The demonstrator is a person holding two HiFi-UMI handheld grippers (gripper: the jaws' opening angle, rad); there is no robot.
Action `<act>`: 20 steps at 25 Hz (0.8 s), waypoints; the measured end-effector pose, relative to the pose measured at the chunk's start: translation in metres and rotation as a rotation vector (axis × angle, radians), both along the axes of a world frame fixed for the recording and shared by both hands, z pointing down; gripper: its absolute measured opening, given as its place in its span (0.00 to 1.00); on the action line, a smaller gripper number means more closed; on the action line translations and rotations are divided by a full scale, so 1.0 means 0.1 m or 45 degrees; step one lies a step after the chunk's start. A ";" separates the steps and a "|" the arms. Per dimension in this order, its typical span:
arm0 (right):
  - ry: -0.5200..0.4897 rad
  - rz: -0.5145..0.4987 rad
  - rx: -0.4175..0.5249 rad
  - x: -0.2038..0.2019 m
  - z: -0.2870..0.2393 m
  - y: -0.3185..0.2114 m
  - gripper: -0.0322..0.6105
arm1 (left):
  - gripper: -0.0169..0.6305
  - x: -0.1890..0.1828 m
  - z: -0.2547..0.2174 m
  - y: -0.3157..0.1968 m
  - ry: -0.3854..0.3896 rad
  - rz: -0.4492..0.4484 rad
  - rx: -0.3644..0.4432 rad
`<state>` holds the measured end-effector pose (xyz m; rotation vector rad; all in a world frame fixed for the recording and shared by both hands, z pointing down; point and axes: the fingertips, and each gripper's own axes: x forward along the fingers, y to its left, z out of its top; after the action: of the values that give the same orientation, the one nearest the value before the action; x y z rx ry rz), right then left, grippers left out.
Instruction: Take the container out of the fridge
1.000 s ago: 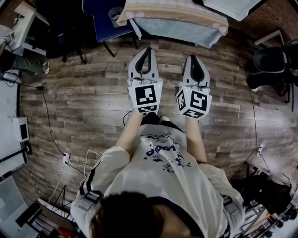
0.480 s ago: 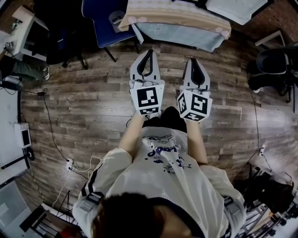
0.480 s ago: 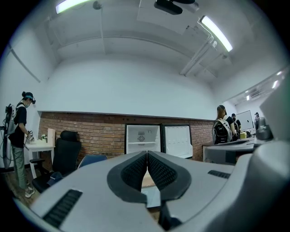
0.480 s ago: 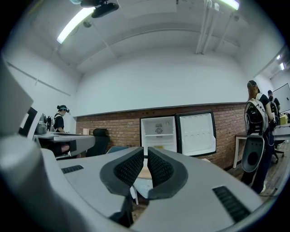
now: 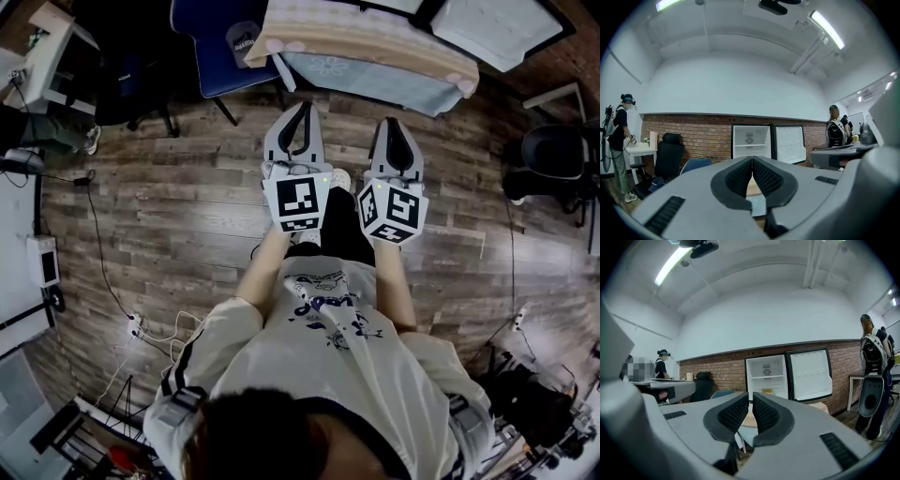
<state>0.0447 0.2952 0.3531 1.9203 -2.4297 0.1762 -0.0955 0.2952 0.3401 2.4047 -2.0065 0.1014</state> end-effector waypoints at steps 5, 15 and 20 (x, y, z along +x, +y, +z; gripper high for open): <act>0.010 -0.045 0.003 0.07 0.00 -0.56 0.12 | 0.05 0.04 0.02 -0.51 -0.009 -0.050 -0.010; -0.004 -0.090 -0.009 0.36 -0.02 -1.79 0.12 | 0.05 0.34 0.02 -1.67 -0.014 -0.108 -0.062; -0.001 -0.099 -0.011 0.52 -0.02 -2.38 0.12 | 0.06 0.45 0.00 -2.26 0.035 -0.144 -0.062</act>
<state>0.0962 0.0572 0.3514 1.8188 -2.4945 0.1839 -0.0507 0.0692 0.3404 2.2460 -2.0967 0.1139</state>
